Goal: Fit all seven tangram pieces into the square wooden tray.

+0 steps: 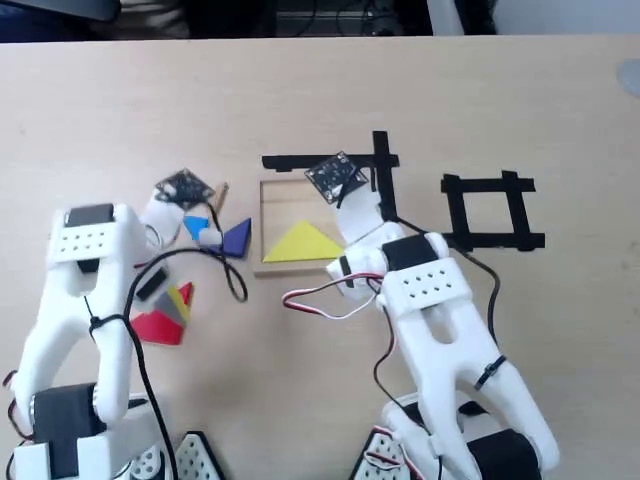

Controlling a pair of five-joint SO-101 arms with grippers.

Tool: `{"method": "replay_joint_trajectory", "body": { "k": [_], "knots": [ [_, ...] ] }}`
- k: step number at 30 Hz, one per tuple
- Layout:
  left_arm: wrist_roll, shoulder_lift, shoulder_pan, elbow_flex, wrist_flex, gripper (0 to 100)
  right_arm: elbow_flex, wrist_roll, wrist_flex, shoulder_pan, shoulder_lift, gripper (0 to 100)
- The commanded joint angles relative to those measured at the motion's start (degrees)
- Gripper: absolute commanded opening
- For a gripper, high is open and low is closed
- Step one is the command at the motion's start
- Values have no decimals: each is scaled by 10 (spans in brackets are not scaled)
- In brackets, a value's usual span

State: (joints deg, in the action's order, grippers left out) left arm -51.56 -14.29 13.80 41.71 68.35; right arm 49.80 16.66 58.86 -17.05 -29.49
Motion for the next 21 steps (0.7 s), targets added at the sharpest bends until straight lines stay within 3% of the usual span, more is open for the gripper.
{"method": "replay_joint_trajectory", "body": {
  "k": [1,4,11,21],
  "knots": [
    [-38,-22,18,56,-92,307,-1,6,-5,-10,-15,11],
    [-69,-18,28,89,-151,307,-1,6,-4,-10,-15,11],
    [-94,-18,36,112,-156,308,-1,7,-6,-10,-15,11],
    [-111,-25,35,79,-65,308,-1,7,-6,-10,-15,11]
  ]
}}
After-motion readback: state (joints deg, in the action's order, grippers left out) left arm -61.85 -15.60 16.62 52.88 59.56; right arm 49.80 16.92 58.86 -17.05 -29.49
